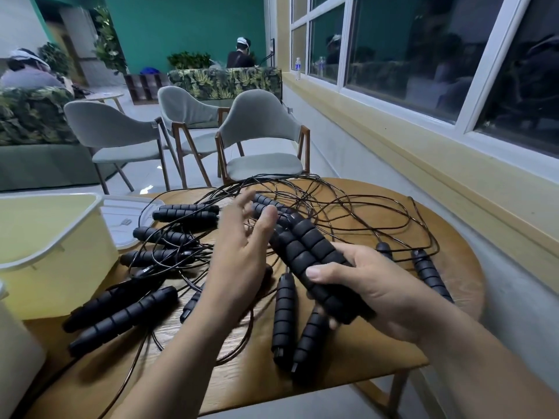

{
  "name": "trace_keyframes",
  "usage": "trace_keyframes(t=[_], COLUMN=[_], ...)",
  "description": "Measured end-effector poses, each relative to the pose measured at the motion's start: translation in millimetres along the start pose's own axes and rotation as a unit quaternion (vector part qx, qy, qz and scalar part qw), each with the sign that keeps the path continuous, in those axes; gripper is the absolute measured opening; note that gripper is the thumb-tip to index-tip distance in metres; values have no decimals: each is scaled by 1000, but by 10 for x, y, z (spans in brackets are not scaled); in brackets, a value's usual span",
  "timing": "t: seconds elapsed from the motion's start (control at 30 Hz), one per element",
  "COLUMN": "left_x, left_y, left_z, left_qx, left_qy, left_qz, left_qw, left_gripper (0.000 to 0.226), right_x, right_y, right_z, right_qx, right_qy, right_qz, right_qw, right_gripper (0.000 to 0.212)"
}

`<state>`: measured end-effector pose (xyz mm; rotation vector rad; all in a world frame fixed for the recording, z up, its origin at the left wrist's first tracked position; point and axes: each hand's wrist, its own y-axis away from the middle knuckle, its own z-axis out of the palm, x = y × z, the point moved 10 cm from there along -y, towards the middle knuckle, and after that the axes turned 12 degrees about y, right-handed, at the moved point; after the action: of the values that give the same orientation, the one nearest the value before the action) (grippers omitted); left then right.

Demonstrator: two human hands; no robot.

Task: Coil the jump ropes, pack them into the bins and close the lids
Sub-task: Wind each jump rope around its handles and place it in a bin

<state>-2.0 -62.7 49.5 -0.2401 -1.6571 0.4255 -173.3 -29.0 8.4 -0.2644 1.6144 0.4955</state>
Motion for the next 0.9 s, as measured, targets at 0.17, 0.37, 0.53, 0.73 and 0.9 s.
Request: trace_keyframes(t=[0.17,0.37,0.53,0.73,0.9], left_x=[408,350,328,247,234], left_y=[9,1,90,119,87], left_z=[116,255,356,550,622], left_qx=[-81,-89,-22,-81,-174], left_qy=[-5,178,266,50,-191], left_qz=[157,47,-35,48,50], left_qw=[984,979,963,994,965], left_gripper=[41,67,73,33,33], right_x=[-90,-282,-551,-854,-776], right_y=[135,229,215,126,52], right_z=[71,209,332,74,-123], right_qx=[-156,-251,-259,-55,88], right_qy=[26,-47,-77,16,80], right_qz=[-6,-73,-158,-234,-219], right_qw=[987,964,950,971,968], right_gripper=[41,40,25,28,28])
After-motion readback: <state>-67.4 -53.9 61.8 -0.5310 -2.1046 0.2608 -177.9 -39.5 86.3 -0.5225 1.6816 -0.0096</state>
